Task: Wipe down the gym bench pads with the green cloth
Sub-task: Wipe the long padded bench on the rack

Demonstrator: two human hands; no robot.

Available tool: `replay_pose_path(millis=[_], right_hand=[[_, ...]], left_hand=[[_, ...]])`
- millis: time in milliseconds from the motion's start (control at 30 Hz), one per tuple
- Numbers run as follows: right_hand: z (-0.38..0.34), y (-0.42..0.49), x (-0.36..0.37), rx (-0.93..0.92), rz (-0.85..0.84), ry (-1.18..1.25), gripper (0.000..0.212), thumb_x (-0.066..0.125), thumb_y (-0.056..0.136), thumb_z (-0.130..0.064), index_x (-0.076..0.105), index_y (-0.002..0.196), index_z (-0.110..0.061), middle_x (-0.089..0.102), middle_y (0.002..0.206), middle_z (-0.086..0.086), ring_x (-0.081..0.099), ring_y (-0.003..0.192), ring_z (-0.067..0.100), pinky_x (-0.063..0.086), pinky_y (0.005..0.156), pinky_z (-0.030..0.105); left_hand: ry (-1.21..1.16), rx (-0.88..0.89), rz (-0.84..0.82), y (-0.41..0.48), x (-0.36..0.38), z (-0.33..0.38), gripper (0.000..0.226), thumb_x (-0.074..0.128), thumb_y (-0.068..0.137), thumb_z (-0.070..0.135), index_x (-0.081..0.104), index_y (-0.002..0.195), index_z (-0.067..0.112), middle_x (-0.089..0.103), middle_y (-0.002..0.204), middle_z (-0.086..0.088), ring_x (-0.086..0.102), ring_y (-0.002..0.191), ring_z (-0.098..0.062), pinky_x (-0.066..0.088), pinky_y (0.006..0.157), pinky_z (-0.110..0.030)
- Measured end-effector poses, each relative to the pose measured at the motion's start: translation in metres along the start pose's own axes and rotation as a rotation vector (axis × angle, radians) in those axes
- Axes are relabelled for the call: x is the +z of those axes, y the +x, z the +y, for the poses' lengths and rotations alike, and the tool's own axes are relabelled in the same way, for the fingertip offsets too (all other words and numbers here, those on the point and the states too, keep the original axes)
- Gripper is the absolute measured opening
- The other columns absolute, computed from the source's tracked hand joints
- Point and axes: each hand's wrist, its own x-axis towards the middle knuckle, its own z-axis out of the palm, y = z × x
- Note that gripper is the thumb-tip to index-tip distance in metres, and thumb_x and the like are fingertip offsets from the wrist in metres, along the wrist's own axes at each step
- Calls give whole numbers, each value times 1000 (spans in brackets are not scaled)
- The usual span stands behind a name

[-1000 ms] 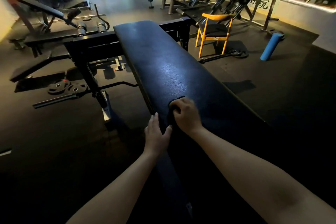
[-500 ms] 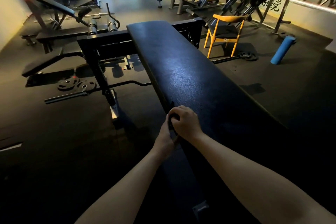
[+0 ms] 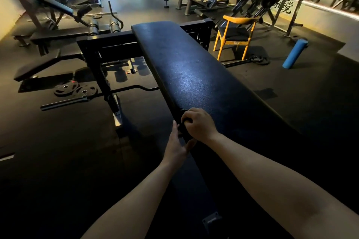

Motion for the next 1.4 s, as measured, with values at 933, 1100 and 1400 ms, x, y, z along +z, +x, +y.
replay_pose_path(millis=[933,1100,1400], right_hand=[[13,-92,-6,89,172,-86,35,45,78,-19,65,107,-16,60,100,1,53,100,24,42,92,39],[15,-92,-5,92,177,-71,26,55,83,-9,66,105,-16,61,101,2,52,102,24,40,91,37],[18,-99,-5,102,209,-87,18,53,81,-12,69,90,-16,61,90,2,54,90,25,47,83,41]], left_hand=[[-22,-105,274,-23,24,21,23,55,97,8,56,120,9,41,115,-12,51,92,-25,39,85,-26],[18,-39,261,-58,30,14,9,57,96,4,57,103,10,47,103,-6,51,76,-9,41,70,-19],[-21,22,277,-82,33,12,28,56,92,-2,62,106,22,48,103,4,53,83,2,37,71,-2]])
